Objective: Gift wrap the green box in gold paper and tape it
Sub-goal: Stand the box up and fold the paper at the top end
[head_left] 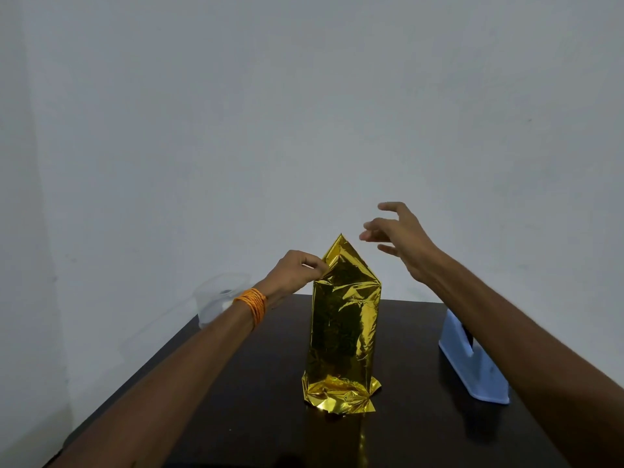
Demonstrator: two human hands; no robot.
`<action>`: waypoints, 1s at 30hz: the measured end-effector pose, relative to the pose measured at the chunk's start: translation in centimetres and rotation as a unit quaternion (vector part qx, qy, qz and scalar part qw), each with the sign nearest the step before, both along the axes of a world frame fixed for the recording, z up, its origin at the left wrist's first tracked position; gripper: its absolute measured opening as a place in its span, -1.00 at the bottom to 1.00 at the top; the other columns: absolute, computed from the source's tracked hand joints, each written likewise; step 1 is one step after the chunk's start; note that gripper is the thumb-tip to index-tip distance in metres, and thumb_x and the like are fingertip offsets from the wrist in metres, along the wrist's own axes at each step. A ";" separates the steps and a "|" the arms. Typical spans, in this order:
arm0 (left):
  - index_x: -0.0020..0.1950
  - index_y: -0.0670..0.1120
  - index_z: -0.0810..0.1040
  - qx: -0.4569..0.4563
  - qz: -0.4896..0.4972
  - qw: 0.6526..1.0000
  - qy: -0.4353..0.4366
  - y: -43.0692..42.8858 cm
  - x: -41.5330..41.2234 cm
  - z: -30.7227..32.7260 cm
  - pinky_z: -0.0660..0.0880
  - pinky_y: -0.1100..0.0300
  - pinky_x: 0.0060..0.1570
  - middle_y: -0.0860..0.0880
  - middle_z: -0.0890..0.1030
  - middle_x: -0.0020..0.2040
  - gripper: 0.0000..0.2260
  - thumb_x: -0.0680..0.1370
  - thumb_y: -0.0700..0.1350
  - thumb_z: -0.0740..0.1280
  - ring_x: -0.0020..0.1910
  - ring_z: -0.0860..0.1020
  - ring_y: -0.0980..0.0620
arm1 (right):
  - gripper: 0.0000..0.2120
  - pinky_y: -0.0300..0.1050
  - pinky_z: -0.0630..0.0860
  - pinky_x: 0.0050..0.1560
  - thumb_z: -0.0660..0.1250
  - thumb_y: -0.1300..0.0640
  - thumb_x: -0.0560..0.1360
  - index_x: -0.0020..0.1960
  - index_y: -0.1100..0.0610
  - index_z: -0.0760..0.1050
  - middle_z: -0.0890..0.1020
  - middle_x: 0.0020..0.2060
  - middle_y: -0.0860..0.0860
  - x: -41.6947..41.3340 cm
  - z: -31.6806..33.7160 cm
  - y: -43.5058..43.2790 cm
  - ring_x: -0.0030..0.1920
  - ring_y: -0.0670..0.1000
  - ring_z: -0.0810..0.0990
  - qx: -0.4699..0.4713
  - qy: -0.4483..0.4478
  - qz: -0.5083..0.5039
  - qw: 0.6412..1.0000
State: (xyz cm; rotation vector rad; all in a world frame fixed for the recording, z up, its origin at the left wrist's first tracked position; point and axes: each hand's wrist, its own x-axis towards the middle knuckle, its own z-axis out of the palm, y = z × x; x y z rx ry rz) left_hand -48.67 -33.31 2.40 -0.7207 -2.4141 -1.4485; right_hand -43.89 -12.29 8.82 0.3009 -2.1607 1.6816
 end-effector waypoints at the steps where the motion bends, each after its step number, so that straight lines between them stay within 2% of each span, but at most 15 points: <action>1: 0.03 -0.15 0.68 0.005 -0.001 1.000 -0.003 0.1 0.1 0.1 0.43 0.34 -0.14 -0.01 0.60 0.08 -0.85 0.57 -0.27 0.32 0.04 0.54 0.09 | -0.55 0.06 0.46 0.25 0.34 0.17 0.58 0.42 0.05 0.29 0.74 -0.14 0.08 0.0 -0.8 0.4 0.02 -0.01 0.69 0.026 -0.011 0.001 1.000; 4: 0.04 -0.14 0.67 0.022 0.003 1.000 -0.010 0.3 0.0 0.3 0.43 0.38 -0.15 0.00 0.61 0.08 -0.86 0.58 -0.23 0.32 0.01 0.53 0.16 | -0.53 0.11 0.45 0.30 0.32 0.13 0.59 0.45 0.01 0.27 0.70 -0.03 0.08 0.0 -3.7 1.1 0.07 -0.01 0.65 0.111 -0.037 0.016 0.993; 6: 0.06 -0.15 0.68 0.021 0.008 1.000 -0.002 0.6 -0.2 0.3 0.47 0.33 -0.05 -0.04 0.63 0.13 -0.86 0.59 -0.21 0.33 0.08 0.55 0.10 | -0.51 0.16 0.42 0.35 0.33 0.09 0.56 0.45 -0.06 0.29 0.65 0.06 0.05 -0.3 -5.1 1.5 0.16 0.00 0.58 0.118 -0.035 0.016 0.992; 9: 0.02 -0.15 0.70 0.021 0.019 1.000 0.007 1.1 -0.2 0.3 0.47 0.19 0.12 -0.07 0.65 0.15 -0.87 0.57 -0.24 0.35 0.17 0.56 0.01 | -0.48 0.17 0.37 0.40 0.34 0.03 0.52 0.44 -0.11 0.30 0.67 0.07 0.04 -0.6 -6.0 2.0 0.21 0.01 0.56 0.105 -0.011 0.012 0.994; 12: -0.13 -0.10 0.67 -0.014 0.035 0.999 0.030 1.6 0.0 0.5 0.45 0.22 0.02 -0.02 0.64 0.05 -0.87 0.56 -0.24 0.35 0.05 0.56 0.07 | -0.51 0.03 0.39 0.34 0.32 0.12 0.60 0.47 -0.09 0.26 0.71 -0.04 0.01 -0.7 -6.4 2.4 0.10 -0.08 0.62 0.127 0.012 0.030 0.991; 14: -0.30 -0.03 0.59 -0.040 0.039 0.998 0.038 1.8 0.0 0.7 0.43 0.27 -0.07 -0.05 0.67 -0.02 -0.75 0.57 -0.23 0.33 0.03 0.60 0.03 | -0.50 -0.08 0.38 0.25 0.31 0.14 0.61 0.48 -0.10 0.24 0.72 -0.06 0.00 -0.6 -6.4 2.4 0.09 -0.12 0.63 0.135 0.021 0.038 0.990; 16: -0.42 -0.09 0.51 -0.041 0.033 0.998 0.031 1.9 -0.3 0.6 0.41 0.25 -0.20 -0.06 0.66 -0.17 -0.65 0.57 -0.25 0.28 0.07 0.59 -0.04 | -0.47 -0.10 0.37 0.24 0.33 0.15 0.59 0.48 -0.12 0.23 0.72 -0.09 -0.03 -0.6 -6.4 2.4 0.09 -0.12 0.63 0.136 0.026 0.049 0.989; 17: -0.41 -0.12 0.55 -0.035 0.026 0.999 0.022 1.9 -0.6 0.6 0.45 0.17 -0.20 -0.05 0.66 -0.20 -0.66 0.58 -0.25 0.27 0.09 0.54 -0.07 | -0.45 -0.10 0.38 0.24 0.34 0.16 0.59 0.48 -0.12 0.23 0.72 -0.10 -0.04 -0.7 -6.4 2.5 0.09 -0.12 0.64 0.136 0.028 0.053 0.989; 18: -0.34 -0.14 0.60 -0.032 0.023 0.999 0.014 1.8 -1.0 0.5 0.49 0.07 -0.13 -0.06 0.67 -0.13 -0.70 0.58 -0.24 0.28 0.09 0.55 -0.11 | -0.44 -0.11 0.38 0.24 0.34 0.17 0.58 0.48 -0.12 0.23 0.72 -0.10 -0.05 -0.7 -6.4 2.5 0.08 -0.12 0.64 0.136 0.028 0.056 0.989; 20: -0.28 -0.08 0.67 -0.025 0.031 0.999 0.002 1.8 -1.5 0.3 0.49 0.03 0.06 -0.11 0.69 0.02 -0.75 0.57 -0.21 0.31 0.12 0.59 -0.14 | -0.43 -0.15 0.37 0.21 0.34 0.21 0.57 0.49 -0.11 0.24 0.72 -0.10 -0.04 -0.7 -6.4 2.6 0.06 -0.13 0.64 0.136 0.028 0.062 0.988; 22: -0.28 0.06 0.69 -0.036 0.060 0.997 0.017 1.8 -2.1 -0.1 0.42 -0.05 0.24 -0.01 0.68 0.05 -0.76 0.54 -0.16 0.36 0.19 0.54 -0.08 | -0.43 -0.21 0.37 0.16 0.34 0.23 0.57 0.49 -0.10 0.25 0.71 -0.10 -0.03 -0.7 -6.4 2.7 0.07 -0.13 0.64 0.134 0.032 0.065 0.988; 23: -0.26 0.09 0.70 -0.041 0.069 0.996 0.025 1.8 -2.2 -0.3 0.40 -0.07 0.26 0.04 0.66 0.06 -0.77 0.52 -0.17 0.37 0.21 0.52 -0.06 | -0.43 -0.25 0.38 0.13 0.33 0.23 0.57 0.49 -0.09 0.25 0.71 -0.10 -0.03 -0.6 -6.4 2.7 0.07 -0.13 0.64 0.134 0.032 0.067 0.988; 25: -0.17 0.05 0.71 -0.021 0.037 0.999 -0.001 2.0 -2.3 -0.4 0.46 0.02 0.18 0.02 0.63 0.10 -0.77 0.54 -0.22 0.33 0.21 0.53 -0.05 | -0.43 -0.28 0.38 0.12 0.34 0.24 0.57 0.49 -0.09 0.25 0.71 -0.11 -0.03 -0.6 -6.4 2.8 0.07 -0.13 0.64 0.131 0.034 0.071 0.988; 28: 0.02 0.00 0.72 0.022 -0.017 0.995 -0.092 2.1 -2.0 -0.8 0.56 0.05 0.07 -0.06 0.65 0.16 -0.77 0.61 -0.17 0.26 0.16 0.60 -0.06 | -0.42 -0.13 0.34 0.25 0.36 0.21 0.56 0.48 -0.11 0.25 0.72 -0.12 -0.04 -0.8 -6.5 3.1 0.08 -0.10 0.64 0.132 0.040 0.073 0.988; 30: 0.05 -0.04 0.71 0.040 -0.029 0.993 -0.106 2.1 -2.0 -1.2 0.54 0.03 0.06 -0.07 0.65 0.17 -0.77 0.62 -0.16 0.24 0.17 0.59 -0.09 | -0.41 -0.07 0.33 0.30 0.38 0.20 0.55 0.48 -0.13 0.25 0.72 -0.12 -0.03 -0.9 -6.6 3.2 0.10 -0.11 0.64 0.136 0.048 0.074 0.987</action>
